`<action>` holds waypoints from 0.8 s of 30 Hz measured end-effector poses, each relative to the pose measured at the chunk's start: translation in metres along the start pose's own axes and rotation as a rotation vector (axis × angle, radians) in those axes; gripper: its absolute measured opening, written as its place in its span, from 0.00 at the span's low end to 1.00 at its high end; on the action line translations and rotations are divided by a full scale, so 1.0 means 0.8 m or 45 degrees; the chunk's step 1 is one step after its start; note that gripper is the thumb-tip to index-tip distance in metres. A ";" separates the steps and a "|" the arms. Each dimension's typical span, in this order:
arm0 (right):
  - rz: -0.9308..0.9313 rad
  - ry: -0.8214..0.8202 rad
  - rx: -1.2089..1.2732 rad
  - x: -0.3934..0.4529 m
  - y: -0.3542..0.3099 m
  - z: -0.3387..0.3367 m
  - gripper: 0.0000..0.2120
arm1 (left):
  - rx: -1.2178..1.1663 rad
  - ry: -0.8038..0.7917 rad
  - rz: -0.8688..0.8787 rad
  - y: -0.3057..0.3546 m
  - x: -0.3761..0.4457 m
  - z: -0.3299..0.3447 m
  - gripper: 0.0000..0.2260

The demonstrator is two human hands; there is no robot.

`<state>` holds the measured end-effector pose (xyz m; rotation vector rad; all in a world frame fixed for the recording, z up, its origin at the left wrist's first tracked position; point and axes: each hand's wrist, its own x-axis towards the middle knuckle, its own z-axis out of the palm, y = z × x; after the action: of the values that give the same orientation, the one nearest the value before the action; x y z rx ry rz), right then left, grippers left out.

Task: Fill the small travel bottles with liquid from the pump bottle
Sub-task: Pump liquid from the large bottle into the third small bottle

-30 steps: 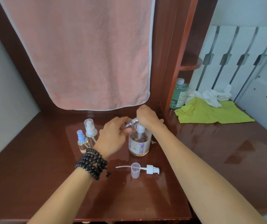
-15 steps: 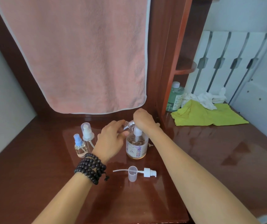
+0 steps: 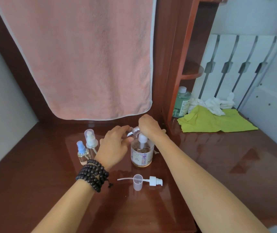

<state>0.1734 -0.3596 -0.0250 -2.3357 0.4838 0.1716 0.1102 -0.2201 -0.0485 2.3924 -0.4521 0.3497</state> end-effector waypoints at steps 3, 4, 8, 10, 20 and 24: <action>0.027 0.019 -0.009 -0.012 0.007 0.000 0.12 | 0.051 -0.006 -0.012 0.000 -0.005 0.006 0.15; 0.043 0.039 0.001 -0.013 0.008 -0.001 0.14 | 0.056 -0.012 -0.015 -0.001 -0.006 0.007 0.15; 0.044 -0.002 0.028 -0.017 0.002 -0.009 0.15 | 0.028 0.001 0.003 -0.003 -0.005 0.002 0.15; -0.022 -0.004 0.081 -0.016 -0.003 -0.012 0.13 | 0.034 0.010 0.017 -0.002 0.000 -0.002 0.14; 0.049 0.013 0.054 -0.018 0.011 -0.005 0.19 | 0.019 -0.004 -0.040 -0.003 -0.006 0.010 0.15; -0.022 -0.024 0.080 -0.026 0.000 -0.014 0.20 | -0.002 -0.007 -0.002 -0.003 -0.004 -0.001 0.14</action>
<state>0.1542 -0.3609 -0.0117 -2.2746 0.4532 0.1678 0.1084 -0.2172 -0.0505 2.3923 -0.4528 0.3424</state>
